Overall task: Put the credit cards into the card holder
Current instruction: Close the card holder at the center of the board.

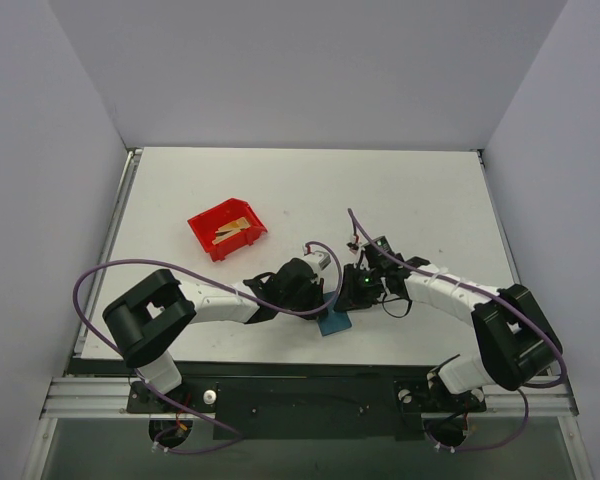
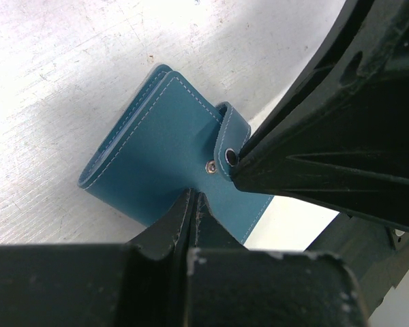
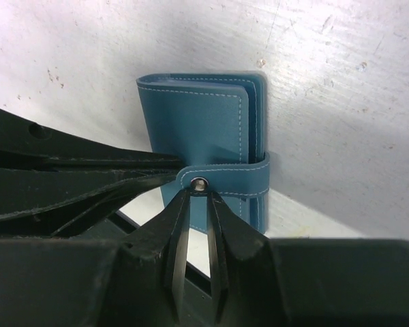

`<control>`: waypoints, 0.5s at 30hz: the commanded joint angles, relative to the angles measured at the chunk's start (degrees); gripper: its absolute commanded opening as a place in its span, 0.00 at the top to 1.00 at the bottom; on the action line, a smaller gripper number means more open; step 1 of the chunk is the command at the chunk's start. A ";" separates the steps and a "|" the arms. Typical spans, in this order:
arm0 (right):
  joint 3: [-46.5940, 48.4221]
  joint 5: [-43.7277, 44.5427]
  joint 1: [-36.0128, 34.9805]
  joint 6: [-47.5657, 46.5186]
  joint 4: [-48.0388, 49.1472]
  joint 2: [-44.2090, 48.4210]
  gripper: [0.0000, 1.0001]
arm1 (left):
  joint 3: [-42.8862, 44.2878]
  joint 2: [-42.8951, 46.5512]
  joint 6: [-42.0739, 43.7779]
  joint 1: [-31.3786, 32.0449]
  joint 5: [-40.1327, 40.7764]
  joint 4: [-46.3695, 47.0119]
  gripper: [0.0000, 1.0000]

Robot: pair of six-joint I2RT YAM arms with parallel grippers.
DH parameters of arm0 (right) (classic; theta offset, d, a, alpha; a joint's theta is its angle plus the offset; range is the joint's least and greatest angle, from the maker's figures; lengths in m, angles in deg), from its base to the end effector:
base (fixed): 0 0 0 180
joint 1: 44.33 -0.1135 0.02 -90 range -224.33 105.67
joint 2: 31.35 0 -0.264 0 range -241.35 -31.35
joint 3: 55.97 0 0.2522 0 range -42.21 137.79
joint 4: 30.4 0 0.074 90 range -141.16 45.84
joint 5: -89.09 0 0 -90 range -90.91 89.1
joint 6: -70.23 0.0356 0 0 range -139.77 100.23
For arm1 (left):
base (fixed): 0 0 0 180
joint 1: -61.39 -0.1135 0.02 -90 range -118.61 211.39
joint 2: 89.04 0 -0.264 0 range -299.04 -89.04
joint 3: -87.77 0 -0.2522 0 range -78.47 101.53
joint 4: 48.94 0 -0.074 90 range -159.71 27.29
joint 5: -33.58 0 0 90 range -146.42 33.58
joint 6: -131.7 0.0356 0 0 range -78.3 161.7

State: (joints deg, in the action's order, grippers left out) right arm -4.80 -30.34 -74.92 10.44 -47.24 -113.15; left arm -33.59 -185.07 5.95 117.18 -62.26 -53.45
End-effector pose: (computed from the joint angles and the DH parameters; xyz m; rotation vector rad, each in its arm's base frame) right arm 0.2238 0.1526 0.1689 -0.2684 2.5423 1.0769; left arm 0.1823 -0.2746 0.1498 0.4876 2.4347 -0.8821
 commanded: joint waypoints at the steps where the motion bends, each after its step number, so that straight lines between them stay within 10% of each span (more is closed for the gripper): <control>1: 2.49 -0.10 -0.44 0.37 0.61 -0.90 0.87 | 0.56 -1.00 0.68 0.37 0.49 -3.02 1.00; 15: 2.32 2.18 -0.44 0.98 1.05 -0.03 0.86 | 0.56 -1.18 0.59 0.37 0.31 -3.02 1.00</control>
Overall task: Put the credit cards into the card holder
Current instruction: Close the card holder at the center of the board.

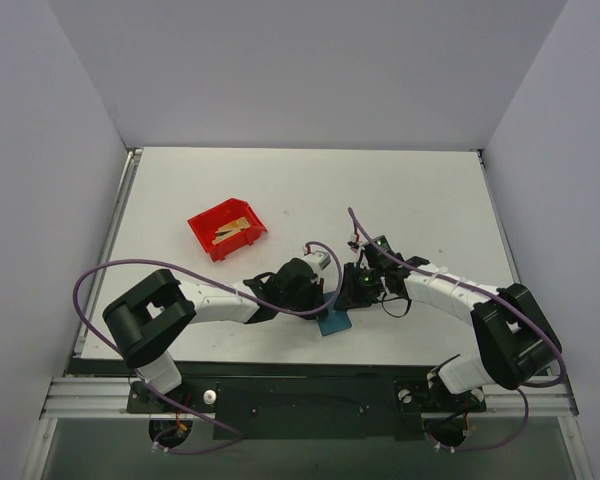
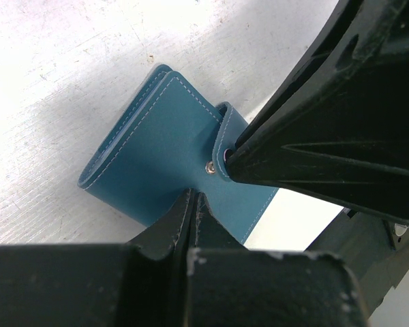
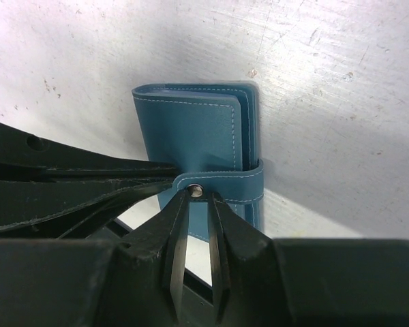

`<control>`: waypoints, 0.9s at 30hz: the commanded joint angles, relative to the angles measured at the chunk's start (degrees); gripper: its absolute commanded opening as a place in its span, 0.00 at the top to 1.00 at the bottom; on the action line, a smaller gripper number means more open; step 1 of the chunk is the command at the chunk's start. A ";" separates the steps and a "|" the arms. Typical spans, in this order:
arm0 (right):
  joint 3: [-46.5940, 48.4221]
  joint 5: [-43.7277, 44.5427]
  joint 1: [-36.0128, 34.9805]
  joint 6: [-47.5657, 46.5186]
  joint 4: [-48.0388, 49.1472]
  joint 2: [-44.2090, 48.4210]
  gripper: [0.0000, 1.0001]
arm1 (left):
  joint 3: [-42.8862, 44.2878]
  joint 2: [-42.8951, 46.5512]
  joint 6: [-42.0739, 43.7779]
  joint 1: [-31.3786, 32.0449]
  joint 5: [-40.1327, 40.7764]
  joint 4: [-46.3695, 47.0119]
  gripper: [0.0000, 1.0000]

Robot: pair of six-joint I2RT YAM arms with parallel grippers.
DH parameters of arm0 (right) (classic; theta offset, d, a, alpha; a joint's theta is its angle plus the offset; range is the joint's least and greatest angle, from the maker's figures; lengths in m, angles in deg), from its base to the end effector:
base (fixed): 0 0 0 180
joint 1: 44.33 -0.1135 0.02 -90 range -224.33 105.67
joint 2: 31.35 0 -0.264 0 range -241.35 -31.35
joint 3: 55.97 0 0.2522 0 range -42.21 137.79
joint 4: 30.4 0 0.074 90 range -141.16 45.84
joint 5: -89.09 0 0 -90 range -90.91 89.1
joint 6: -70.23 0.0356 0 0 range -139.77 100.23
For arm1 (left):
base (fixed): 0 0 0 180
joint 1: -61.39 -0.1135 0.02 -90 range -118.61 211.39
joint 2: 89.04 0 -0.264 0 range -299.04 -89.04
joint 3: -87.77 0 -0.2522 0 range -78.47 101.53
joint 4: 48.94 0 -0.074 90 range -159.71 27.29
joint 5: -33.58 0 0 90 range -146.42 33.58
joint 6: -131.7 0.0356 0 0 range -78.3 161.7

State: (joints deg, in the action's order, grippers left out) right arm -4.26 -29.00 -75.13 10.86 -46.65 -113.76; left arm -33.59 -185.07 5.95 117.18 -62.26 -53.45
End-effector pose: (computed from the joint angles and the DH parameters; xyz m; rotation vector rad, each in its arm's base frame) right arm 0.2267 0.1547 0.1694 -0.2539 2.5350 1.0560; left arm 0.1823 -0.2746 0.1498 0.4876 2.4347 -0.8821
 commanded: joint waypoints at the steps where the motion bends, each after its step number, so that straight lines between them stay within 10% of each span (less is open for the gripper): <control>1: 1.77 0.94 -0.22 0.57 0.55 0.93 0.85 | 0.56 -1.18 0.68 0.37 0.31 -3.02 1.00; 27: 2.04 0.94 -0.31 1.27 1.95 0.59 0.85 | 0.82 -1.27 0.68 0.37 0.22 -3.02 1.00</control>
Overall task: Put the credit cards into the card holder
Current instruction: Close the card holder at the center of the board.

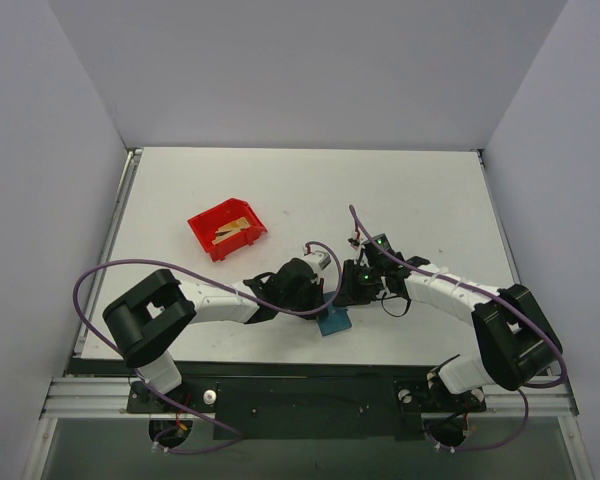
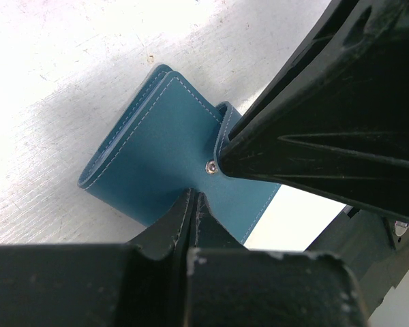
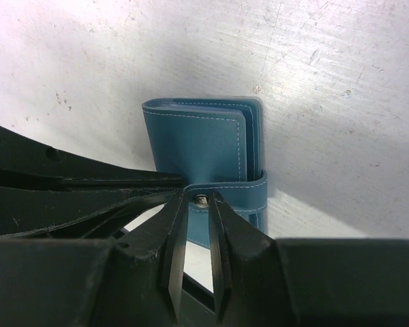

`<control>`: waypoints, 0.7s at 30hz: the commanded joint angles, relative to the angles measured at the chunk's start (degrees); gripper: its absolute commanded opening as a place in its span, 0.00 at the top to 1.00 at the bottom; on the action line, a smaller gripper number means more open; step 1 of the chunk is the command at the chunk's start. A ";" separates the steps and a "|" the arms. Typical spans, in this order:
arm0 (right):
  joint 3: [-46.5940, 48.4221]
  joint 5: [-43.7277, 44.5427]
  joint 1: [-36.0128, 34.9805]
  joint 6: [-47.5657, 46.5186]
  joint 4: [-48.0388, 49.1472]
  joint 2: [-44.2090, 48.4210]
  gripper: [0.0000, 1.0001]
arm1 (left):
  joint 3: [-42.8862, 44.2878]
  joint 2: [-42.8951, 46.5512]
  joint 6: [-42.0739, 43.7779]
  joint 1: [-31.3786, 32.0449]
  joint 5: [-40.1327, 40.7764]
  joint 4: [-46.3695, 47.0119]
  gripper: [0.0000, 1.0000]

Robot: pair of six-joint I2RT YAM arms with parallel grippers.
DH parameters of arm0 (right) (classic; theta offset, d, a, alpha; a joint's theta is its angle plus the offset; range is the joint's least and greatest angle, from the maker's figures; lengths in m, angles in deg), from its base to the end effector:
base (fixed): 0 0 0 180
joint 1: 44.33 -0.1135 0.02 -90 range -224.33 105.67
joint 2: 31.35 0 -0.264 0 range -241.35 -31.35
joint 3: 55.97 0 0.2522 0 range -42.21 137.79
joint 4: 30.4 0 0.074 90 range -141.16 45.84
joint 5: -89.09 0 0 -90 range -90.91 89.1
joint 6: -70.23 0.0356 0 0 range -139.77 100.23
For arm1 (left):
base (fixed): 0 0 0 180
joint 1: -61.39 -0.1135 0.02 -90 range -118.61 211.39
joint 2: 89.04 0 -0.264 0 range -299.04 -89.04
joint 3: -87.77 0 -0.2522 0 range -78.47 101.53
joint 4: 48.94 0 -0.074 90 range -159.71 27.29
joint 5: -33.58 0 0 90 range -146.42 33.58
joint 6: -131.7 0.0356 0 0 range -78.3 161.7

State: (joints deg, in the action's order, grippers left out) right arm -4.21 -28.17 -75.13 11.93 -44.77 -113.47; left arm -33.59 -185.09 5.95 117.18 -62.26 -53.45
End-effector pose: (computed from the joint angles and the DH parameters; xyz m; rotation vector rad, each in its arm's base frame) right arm 0.2291 0.1556 0.1732 -0.2330 2.5000 1.0582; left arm 0.1823 -0.2746 0.1497 0.4876 2.4350 -0.8819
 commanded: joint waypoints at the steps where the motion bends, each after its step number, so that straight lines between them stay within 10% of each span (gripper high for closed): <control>1: 1.99 0.28 -0.22 0.11 0.07 0.30 0.85 | 0.82 -1.24 0.68 0.37 0.22 -3.02 1.00; 21: 0.85 0.64 -0.31 0.11 0.07 -1.02 0.85 | 0.82 -1.33 0.59 0.37 0.13 -3.10 1.00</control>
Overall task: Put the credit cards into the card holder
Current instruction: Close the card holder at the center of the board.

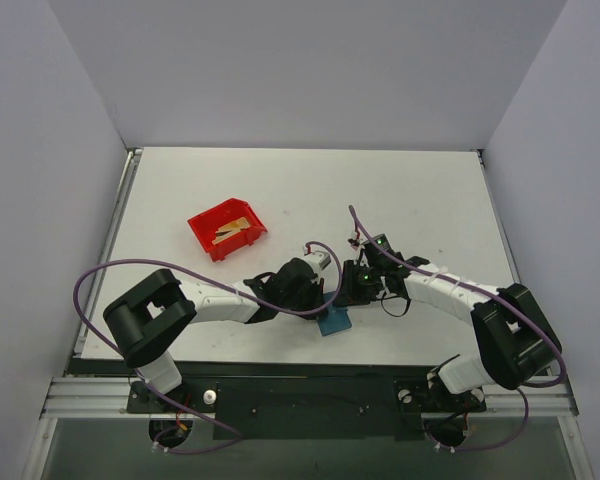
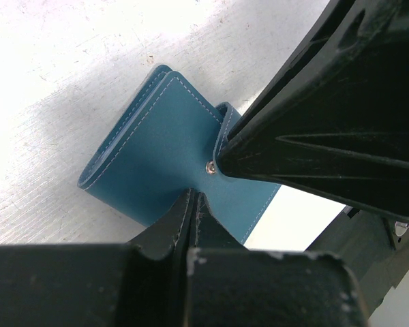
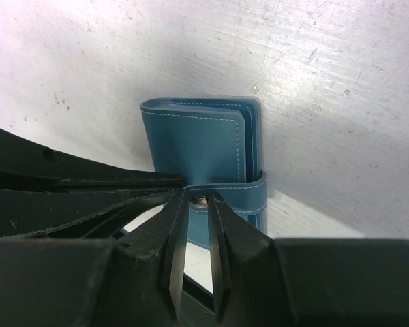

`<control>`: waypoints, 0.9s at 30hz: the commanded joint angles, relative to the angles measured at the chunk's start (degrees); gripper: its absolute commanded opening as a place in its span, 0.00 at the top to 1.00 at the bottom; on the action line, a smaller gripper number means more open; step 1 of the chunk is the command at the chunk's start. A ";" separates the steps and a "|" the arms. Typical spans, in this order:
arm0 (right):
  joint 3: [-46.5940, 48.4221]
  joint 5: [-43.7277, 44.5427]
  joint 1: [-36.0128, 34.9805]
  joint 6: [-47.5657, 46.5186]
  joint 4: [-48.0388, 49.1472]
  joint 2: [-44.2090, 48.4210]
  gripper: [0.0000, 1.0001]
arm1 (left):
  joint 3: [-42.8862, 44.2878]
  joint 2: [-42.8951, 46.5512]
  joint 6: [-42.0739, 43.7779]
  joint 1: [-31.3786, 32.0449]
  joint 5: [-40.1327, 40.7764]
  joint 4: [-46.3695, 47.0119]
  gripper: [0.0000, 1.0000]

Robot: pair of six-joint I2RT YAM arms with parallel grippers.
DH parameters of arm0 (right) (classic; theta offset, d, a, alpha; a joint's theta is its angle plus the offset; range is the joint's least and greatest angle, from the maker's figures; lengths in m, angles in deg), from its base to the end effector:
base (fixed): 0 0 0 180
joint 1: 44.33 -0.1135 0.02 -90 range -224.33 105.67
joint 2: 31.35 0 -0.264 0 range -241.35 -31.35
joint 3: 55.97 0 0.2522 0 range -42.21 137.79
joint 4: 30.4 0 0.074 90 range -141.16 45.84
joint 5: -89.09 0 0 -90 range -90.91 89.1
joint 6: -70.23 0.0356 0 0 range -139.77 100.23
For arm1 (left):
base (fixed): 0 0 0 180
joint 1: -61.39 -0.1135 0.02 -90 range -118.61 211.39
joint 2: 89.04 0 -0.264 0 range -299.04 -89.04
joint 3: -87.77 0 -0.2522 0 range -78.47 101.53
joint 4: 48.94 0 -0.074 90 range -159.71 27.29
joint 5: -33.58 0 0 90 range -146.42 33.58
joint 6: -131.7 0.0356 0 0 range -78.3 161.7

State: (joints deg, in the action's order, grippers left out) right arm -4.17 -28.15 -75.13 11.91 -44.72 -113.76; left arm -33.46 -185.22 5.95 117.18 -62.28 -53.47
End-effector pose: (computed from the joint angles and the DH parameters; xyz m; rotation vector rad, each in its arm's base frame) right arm 0.2296 0.1558 0.1722 -0.2323 2.5036 1.0566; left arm 0.1826 -0.2751 0.1496 0.4879 2.4354 -0.8820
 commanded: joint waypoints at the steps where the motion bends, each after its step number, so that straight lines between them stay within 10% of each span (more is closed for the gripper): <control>1: 0.72 0.53 -0.31 0.22 1.68 -0.73 0.86 | 0.69 -1.20 0.76 0.37 0.16 -3.08 1.00; 27: 0.28 1.32 -1.54 -1.62 1.17 -1.35 0.86 | 0.87 -1.55 0.59 0.37 -0.02 -3.08 1.00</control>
State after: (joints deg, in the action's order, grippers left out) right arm -4.17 -27.04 -75.97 11.56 -43.26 -115.35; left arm -33.33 -185.37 5.95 117.18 -62.33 -53.49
